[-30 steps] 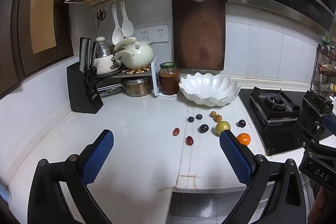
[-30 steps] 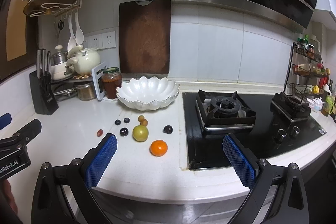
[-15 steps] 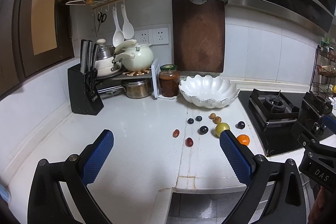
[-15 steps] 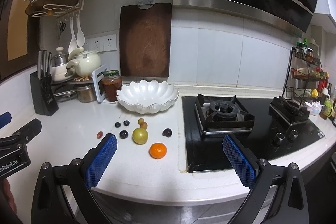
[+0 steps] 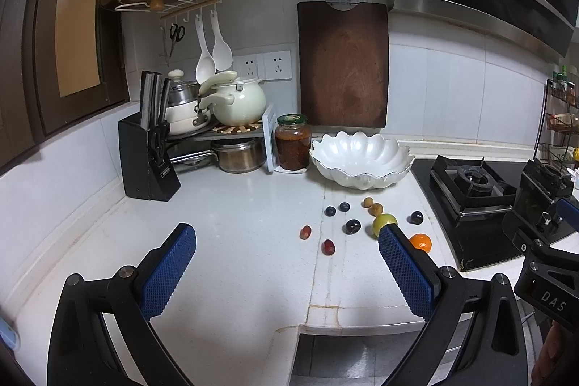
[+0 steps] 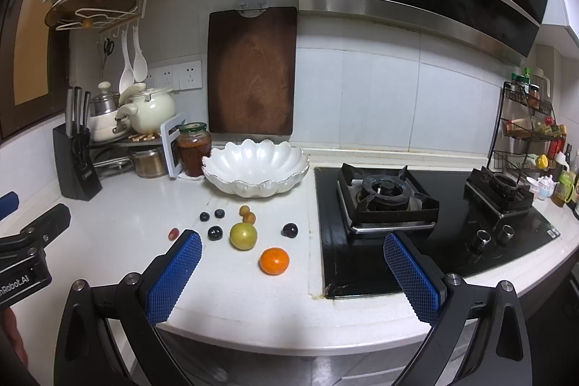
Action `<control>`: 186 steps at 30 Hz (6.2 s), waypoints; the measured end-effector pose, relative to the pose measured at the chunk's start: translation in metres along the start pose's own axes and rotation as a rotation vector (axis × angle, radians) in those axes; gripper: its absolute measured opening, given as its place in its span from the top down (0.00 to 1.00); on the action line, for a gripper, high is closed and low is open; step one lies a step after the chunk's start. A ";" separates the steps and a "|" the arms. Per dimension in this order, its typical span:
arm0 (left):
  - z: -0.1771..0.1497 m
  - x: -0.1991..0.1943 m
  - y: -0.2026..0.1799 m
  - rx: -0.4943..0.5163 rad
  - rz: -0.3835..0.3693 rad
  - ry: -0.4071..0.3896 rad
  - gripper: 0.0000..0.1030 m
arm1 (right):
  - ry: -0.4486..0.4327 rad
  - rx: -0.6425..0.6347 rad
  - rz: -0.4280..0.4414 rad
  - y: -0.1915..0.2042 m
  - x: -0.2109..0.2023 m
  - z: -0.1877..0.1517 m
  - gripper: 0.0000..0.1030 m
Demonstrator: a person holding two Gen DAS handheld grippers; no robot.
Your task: Organize fruits
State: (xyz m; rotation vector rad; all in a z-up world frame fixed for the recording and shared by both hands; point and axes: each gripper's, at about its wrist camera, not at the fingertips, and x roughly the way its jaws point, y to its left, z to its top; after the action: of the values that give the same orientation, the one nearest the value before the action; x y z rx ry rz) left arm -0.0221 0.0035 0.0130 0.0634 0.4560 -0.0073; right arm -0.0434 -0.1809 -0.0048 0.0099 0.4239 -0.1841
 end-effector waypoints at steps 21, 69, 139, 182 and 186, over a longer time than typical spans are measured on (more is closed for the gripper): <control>0.004 0.001 0.003 -0.008 0.001 -0.005 0.00 | -0.005 -0.007 0.006 0.004 0.001 0.005 0.01; -0.019 0.094 -0.063 0.008 0.028 0.222 0.21 | 0.117 -0.083 0.170 -0.028 0.100 -0.018 0.06; -0.021 0.219 -0.071 0.041 -0.160 0.351 0.84 | 0.336 -0.045 0.197 0.005 0.209 -0.031 0.55; 0.139 0.292 -0.084 0.143 -0.259 0.099 0.84 | 0.122 0.001 0.125 0.017 0.283 0.123 0.55; 0.145 0.318 -0.093 0.146 -0.248 0.147 0.84 | 0.161 -0.005 0.143 0.016 0.308 0.129 0.55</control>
State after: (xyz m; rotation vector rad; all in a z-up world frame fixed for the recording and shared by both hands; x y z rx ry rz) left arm 0.3251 -0.0957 -0.0028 0.1511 0.6076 -0.2816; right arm 0.2879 -0.2253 -0.0142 0.0498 0.5820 -0.0410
